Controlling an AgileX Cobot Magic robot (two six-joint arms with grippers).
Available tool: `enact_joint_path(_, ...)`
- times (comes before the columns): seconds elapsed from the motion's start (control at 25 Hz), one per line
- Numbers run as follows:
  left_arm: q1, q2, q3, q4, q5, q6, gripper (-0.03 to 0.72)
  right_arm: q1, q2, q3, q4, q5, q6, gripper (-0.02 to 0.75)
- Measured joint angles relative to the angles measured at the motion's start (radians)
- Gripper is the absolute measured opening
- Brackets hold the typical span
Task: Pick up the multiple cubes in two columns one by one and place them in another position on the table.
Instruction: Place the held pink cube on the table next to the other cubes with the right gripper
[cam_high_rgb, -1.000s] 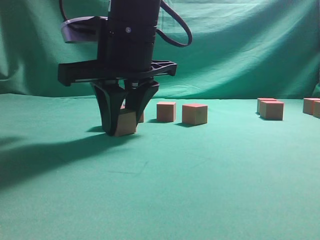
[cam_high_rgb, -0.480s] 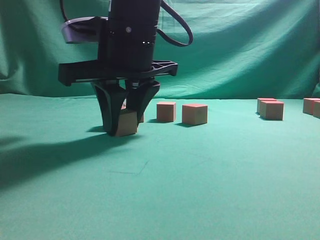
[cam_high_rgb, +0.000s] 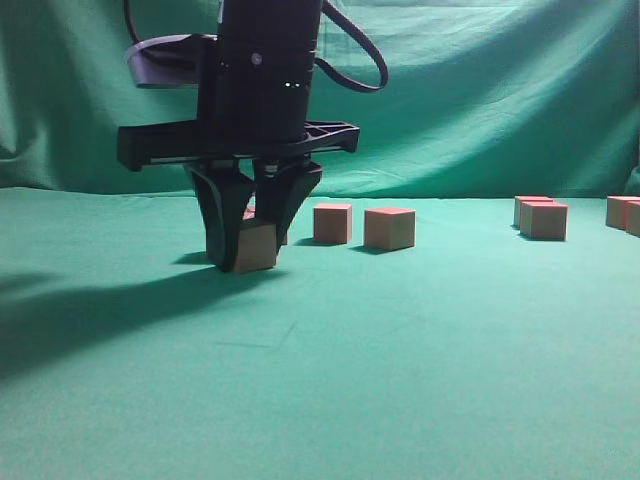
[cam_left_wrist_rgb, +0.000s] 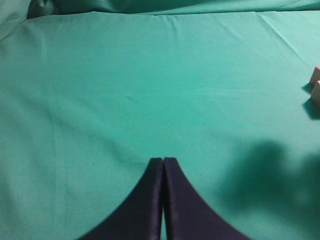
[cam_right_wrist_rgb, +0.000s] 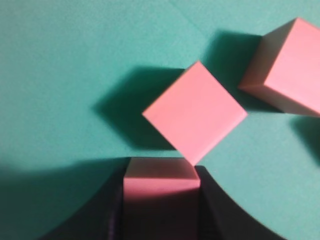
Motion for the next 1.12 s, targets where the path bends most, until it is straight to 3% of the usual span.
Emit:
enact_joint_path(0.24, 0.000, 0.000, 0.000, 0.000, 0.000, 0.000, 0.000, 0.000, 0.000, 0.000, -0.005, 0.000, 0.000, 0.262)
enact_joint_path(0.36, 0.000, 0.000, 0.000, 0.000, 0.000, 0.000, 0.000, 0.000, 0.001, 0.000, -0.008, 0.004, 0.000, 0.391)
enact_joint_path(0.4, 0.000, 0.000, 0.000, 0.000, 0.000, 0.000, 0.000, 0.000, 0.001, 0.000, -0.008, 0.004, 0.000, 0.391)
enact_joint_path(0.6, 0.000, 0.000, 0.000, 0.000, 0.000, 0.000, 0.000, 0.000, 0.001, 0.000, -0.011, 0.002, 0.000, 0.560)
enact_joint_path(0.88, 0.000, 0.000, 0.000, 0.000, 0.000, 0.000, 0.000, 0.000, -0.038, -0.033, -0.007, 0.109, 0.000, 0.582)
enact_joint_path(1.08, 0.000, 0.000, 0.000, 0.000, 0.000, 0.000, 0.000, 0.000, -0.160, -0.154, -0.061, 0.356, 0.000, 0.582)
enact_joint_path(1.12, 0.000, 0.000, 0.000, 0.000, 0.000, 0.000, 0.000, 0.000, -0.186, -0.161, -0.088, 0.379, 0.006, 0.539)
